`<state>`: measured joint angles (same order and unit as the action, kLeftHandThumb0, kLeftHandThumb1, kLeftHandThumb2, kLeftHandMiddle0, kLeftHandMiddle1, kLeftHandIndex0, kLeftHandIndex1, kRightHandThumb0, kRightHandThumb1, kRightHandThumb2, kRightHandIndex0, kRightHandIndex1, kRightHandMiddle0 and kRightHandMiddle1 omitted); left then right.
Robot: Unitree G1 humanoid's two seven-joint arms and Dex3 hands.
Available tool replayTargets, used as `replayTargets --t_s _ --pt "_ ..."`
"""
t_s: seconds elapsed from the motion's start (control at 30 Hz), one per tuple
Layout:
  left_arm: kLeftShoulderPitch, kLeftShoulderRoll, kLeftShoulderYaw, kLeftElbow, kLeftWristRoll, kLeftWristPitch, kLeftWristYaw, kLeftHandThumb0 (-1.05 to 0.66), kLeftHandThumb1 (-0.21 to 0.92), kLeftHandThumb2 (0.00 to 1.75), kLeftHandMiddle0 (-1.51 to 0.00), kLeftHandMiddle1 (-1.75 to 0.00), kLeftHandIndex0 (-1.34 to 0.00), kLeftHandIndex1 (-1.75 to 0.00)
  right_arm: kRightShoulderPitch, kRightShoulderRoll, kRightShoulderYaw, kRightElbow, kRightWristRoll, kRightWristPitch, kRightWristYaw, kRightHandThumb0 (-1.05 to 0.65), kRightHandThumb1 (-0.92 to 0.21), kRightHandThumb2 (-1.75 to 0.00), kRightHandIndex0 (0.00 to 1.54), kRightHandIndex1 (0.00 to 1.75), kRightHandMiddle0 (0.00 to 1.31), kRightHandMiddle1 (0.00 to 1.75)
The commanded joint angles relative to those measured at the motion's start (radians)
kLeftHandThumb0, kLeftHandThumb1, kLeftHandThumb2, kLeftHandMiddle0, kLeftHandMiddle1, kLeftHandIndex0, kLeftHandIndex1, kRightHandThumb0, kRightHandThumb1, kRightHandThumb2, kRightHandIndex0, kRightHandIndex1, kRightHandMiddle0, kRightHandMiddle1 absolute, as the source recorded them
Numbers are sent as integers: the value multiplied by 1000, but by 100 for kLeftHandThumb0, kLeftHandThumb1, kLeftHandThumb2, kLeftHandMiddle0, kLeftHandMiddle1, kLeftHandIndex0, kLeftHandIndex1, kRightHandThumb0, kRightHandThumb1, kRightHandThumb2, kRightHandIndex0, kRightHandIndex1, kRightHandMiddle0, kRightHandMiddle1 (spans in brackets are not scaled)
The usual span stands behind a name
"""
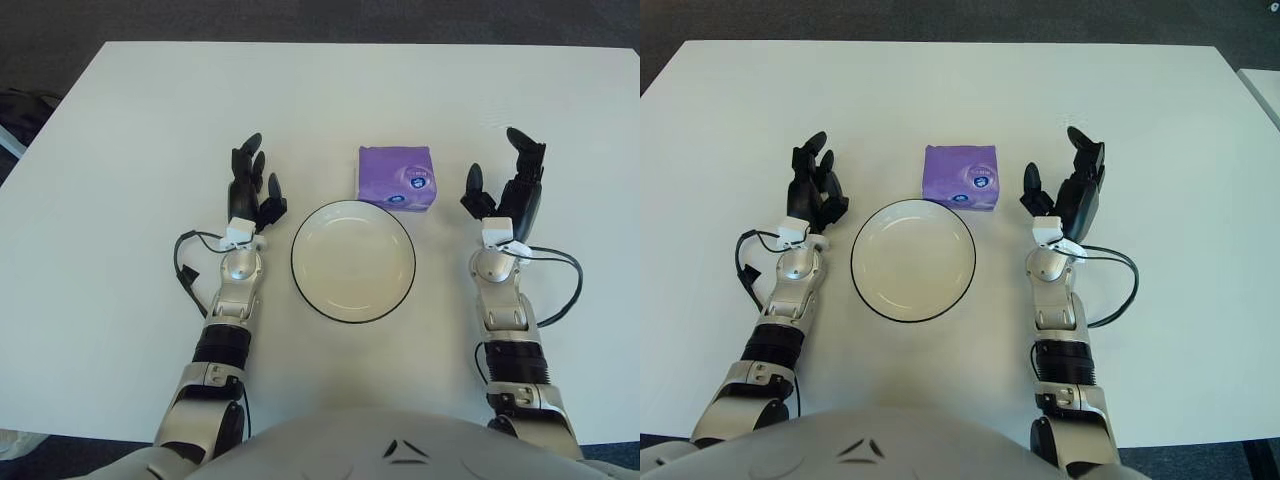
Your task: Put the tissue paper into the plate.
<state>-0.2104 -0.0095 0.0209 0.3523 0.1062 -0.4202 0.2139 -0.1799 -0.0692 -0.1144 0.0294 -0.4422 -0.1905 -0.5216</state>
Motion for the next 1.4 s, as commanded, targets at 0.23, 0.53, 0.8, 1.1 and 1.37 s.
replayTargets --t_s 0.23,0.53,0.8,1.1,1.37 --pt "85 -14 -6 87 3 55 -4 -70 92 79 -37 0 0 -72 -44 -36 30 -91 -17 39 87 -61 -92 -75 32 0 0 75" --pt "85 -15 -4 91 -3 49 -7 -69 92 79 -38 0 0 -71 -95 -77 101 -139 -85 147 205 -68 -92 -73 27 0 0 71" --pt "86 -15 -3 89 -8 50 -10 -68 92 79 -38 0 0 -71 -103 -154 153 -170 -102 188 355 -80 -92 -68 23 0 0 62" --pt "87 -14 -2 82 -7 64 -8 -68 92 79 -37 0 0 -70 -137 -303 225 -208 -83 165 622 -95 -92 -53 8 0 0 22" --pt "85 -12 -2 84 2 64 -1 -68 92 79 -37 0 0 -70 -174 -394 284 -223 -146 100 709 -104 -92 -32 0 0 0 1"
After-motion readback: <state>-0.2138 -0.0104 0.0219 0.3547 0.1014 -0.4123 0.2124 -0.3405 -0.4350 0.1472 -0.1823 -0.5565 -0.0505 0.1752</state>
